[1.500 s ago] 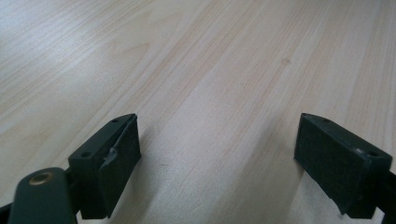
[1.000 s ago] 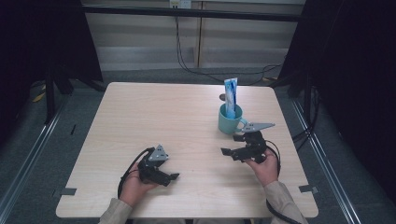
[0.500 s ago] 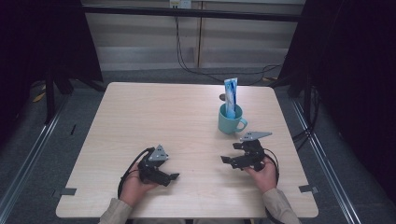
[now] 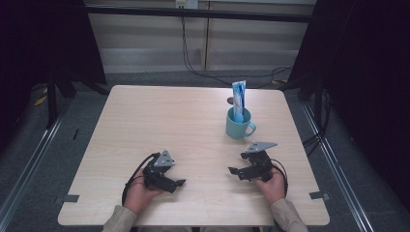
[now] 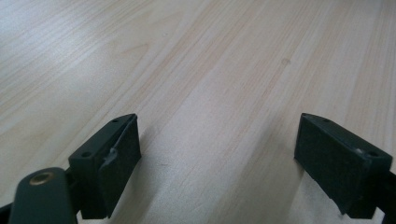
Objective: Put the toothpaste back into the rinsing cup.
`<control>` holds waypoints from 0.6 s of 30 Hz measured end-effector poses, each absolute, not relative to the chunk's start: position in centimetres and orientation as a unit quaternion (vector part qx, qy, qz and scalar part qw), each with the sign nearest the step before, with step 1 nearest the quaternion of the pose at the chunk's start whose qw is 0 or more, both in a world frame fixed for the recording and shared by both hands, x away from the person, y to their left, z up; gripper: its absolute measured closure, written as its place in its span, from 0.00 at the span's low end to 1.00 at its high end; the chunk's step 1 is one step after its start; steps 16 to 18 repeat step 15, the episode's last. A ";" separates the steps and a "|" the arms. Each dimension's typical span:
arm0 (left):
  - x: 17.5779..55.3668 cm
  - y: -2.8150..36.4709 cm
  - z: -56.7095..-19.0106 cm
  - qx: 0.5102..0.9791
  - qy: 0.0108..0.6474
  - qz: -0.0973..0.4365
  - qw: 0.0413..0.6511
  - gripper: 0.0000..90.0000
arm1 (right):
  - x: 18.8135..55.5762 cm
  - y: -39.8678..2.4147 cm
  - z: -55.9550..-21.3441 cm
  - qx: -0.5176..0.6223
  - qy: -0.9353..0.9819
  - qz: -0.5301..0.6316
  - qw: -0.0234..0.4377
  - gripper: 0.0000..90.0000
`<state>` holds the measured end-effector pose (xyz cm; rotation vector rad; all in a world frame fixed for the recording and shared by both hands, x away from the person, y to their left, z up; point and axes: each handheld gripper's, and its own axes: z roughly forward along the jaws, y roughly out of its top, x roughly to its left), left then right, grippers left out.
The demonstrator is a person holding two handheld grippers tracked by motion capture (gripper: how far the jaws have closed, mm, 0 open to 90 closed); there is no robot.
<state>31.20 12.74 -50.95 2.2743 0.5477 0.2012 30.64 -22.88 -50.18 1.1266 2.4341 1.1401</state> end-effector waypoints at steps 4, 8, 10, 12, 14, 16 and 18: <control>31.2 12.7 -50.9 0.894 0.214 0.079 0.386 0.16 | 30.5 -22.8 -50.4 0.378 0.835 0.383 0.116 0.21; 31.2 12.7 -50.9 0.894 0.215 0.078 0.387 0.16 | 30.5 -22.7 -50.8 0.374 0.839 0.376 0.120 0.21; 31.2 12.7 -50.9 0.893 0.215 0.078 0.387 0.16 | 30.4 -22.7 -51.0 0.370 0.840 0.377 0.122 0.21; 31.2 12.7 -51.0 0.893 0.215 0.078 0.387 0.16 | 30.3 -22.7 -51.0 0.367 0.841 0.378 0.124 0.20; 31.2 12.7 -51.0 0.893 0.215 0.078 0.387 0.16 | 30.2 -22.7 -51.1 0.358 0.846 0.373 0.132 0.20; 31.2 12.7 -51.0 0.893 0.215 0.079 0.387 0.16 | 30.1 -22.6 -51.1 0.351 0.849 0.371 0.136 0.20; 31.2 12.7 -51.0 0.893 0.215 0.079 0.387 0.16 | 30.1 -22.6 -51.1 0.351 0.849 0.371 0.136 0.20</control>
